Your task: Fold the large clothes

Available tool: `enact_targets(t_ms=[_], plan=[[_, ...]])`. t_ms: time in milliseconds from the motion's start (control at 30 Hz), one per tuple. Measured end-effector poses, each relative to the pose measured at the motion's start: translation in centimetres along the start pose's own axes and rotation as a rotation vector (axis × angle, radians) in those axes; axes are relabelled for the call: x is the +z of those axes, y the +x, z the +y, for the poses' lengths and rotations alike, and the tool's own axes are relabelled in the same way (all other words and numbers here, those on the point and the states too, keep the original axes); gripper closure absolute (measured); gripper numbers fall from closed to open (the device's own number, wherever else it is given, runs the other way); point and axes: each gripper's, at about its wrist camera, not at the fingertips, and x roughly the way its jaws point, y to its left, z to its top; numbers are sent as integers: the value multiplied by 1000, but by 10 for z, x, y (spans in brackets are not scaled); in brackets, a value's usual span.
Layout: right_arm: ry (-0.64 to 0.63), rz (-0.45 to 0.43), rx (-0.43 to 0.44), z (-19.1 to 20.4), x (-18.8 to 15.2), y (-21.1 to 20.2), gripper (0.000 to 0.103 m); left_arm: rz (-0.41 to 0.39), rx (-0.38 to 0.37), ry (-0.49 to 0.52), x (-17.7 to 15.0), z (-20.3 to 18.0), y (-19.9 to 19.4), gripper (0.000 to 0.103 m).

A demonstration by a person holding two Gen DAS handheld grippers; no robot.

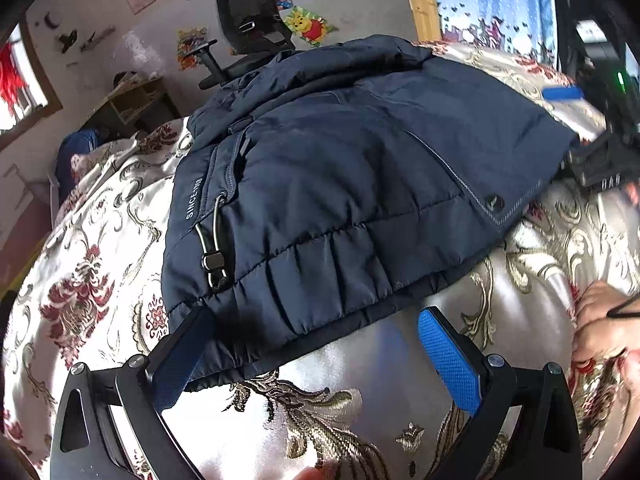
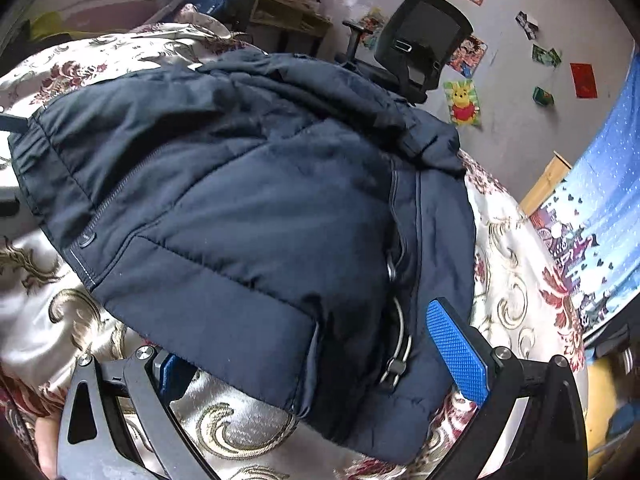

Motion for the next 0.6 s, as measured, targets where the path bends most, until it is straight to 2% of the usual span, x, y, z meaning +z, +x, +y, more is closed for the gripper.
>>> enact_targets(t_ms=[100,233,500,600], plan=[[54,3,36,-11,5,-3,3,-7,47,32,0,-7,1,0],[79,-14,43,-15,7,-10,3,-43,124,39,1,-11,-1,0],[98,-42,41,-21,14,-11,3,-193,301,94,5,-26,-17,0],[108,-44,42,-22,14,-11,3,-228,347,114,8,-27,-16,7]])
